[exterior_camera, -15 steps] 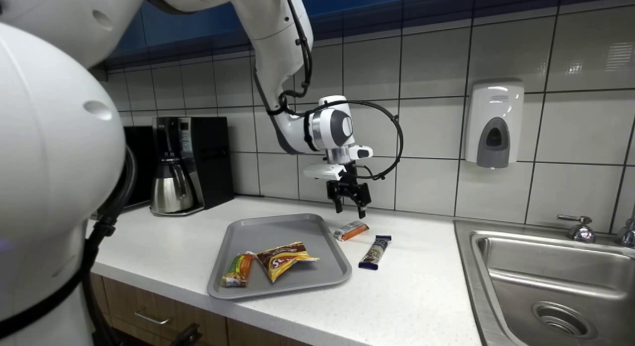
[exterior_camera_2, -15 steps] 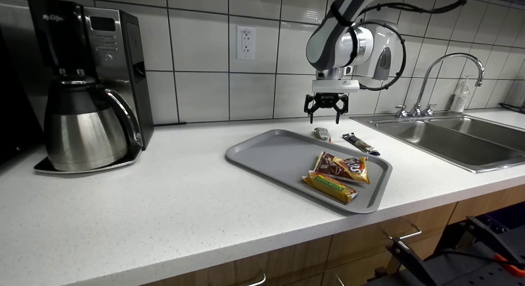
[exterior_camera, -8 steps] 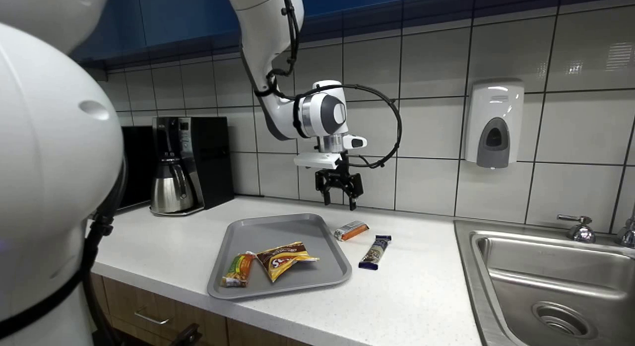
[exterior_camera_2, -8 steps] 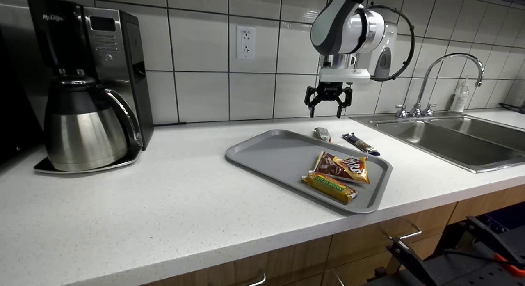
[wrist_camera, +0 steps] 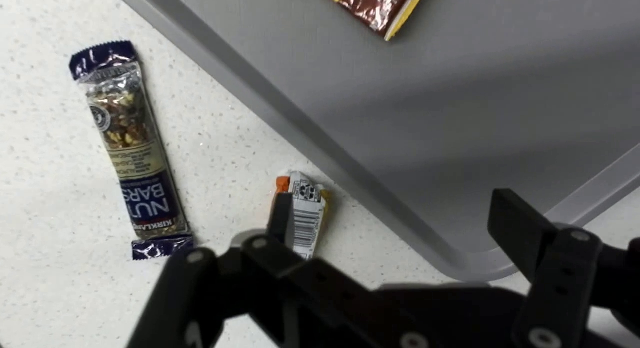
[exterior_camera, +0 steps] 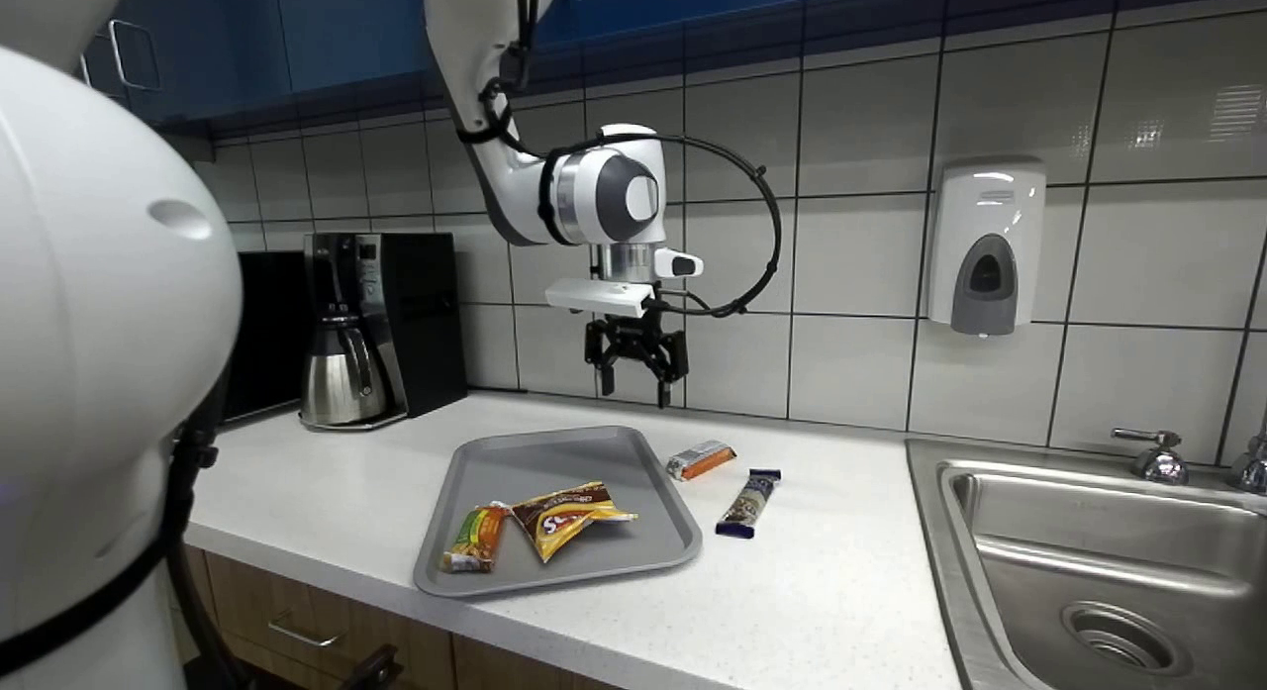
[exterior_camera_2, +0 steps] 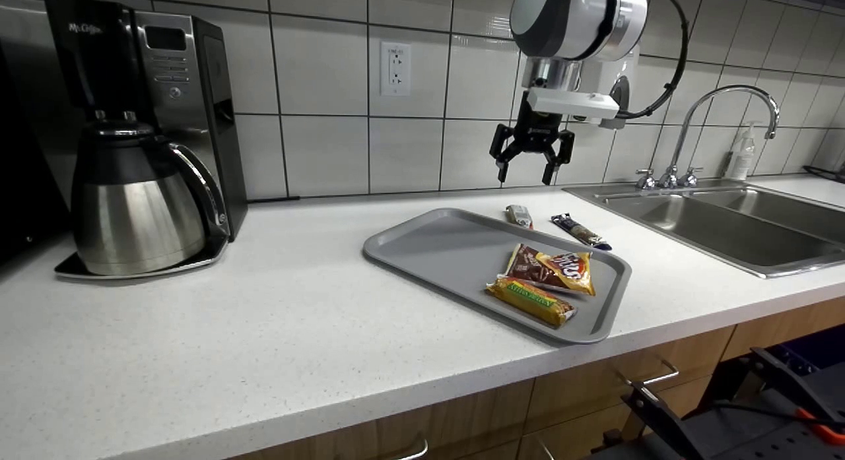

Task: Remove the two small packets from the grey tray.

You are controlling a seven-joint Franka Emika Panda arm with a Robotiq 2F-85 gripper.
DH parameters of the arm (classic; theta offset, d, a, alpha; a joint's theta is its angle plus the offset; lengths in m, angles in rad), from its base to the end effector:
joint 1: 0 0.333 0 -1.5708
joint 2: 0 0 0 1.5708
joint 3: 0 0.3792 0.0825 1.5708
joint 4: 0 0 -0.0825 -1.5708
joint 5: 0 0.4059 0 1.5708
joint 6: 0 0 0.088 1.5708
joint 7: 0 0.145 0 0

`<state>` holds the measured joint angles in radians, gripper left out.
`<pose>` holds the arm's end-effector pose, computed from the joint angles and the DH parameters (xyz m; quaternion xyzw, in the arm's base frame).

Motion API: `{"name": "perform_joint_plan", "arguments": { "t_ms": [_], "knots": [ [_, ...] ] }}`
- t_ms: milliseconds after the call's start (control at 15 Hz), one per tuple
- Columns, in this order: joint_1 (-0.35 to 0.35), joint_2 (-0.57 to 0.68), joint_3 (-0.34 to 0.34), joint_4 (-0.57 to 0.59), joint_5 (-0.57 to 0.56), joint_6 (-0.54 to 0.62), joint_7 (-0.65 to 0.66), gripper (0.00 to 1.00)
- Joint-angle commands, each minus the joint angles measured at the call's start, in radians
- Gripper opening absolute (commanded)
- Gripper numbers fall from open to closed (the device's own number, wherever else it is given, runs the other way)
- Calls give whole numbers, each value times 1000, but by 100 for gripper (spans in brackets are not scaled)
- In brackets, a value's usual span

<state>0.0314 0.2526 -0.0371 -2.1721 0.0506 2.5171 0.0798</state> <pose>0.6046 -0.0024 0.2916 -0.9970 0.0617 -0.0459 0.0128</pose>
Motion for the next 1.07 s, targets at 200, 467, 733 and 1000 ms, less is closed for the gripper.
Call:
{"name": "perform_joint_plan", "arguments": {
  "t_ms": [200,467,733,1000],
  "knots": [
    [-16,-190,42,-169,56,-22,-105,100],
    [0,-265,53,-239,39,-30,-122,100],
    [19,-323,71,-302,28,-30,-143,100],
    [43,-355,87,-345,25,-31,-164,100]
  ]
}}
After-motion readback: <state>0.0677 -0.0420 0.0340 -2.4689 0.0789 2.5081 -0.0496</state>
